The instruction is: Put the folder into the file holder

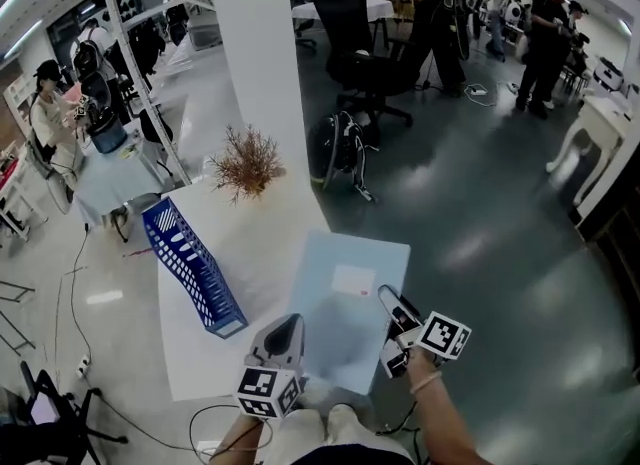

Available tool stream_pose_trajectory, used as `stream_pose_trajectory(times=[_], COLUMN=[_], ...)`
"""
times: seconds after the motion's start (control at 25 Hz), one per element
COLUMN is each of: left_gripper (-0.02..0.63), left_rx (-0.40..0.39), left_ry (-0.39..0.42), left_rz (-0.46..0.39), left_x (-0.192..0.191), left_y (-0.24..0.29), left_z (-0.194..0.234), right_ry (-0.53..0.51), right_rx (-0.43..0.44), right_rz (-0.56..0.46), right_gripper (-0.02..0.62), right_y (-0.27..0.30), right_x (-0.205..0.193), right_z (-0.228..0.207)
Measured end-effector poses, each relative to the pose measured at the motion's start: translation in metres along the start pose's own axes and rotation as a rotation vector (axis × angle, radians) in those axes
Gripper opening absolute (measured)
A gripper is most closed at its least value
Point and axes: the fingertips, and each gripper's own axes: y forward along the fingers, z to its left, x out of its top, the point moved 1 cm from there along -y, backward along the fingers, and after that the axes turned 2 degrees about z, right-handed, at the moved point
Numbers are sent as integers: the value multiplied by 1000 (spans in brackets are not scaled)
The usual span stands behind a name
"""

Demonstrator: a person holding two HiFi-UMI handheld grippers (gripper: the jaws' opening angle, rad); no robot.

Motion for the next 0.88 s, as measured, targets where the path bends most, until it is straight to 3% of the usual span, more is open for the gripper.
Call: stream_pose_trajectory(times=[0.88], left_gripper=[5], left_rx=[44], left_ry=[-15], left_rz=[-45], left_x=[14], left_y=[-79], left_z=[72], right_ry=[-159], right_rx=[-28], right_rz=[-170], right_gripper=[155], right_y=[-9], right_x=[-15], right_z=[93])
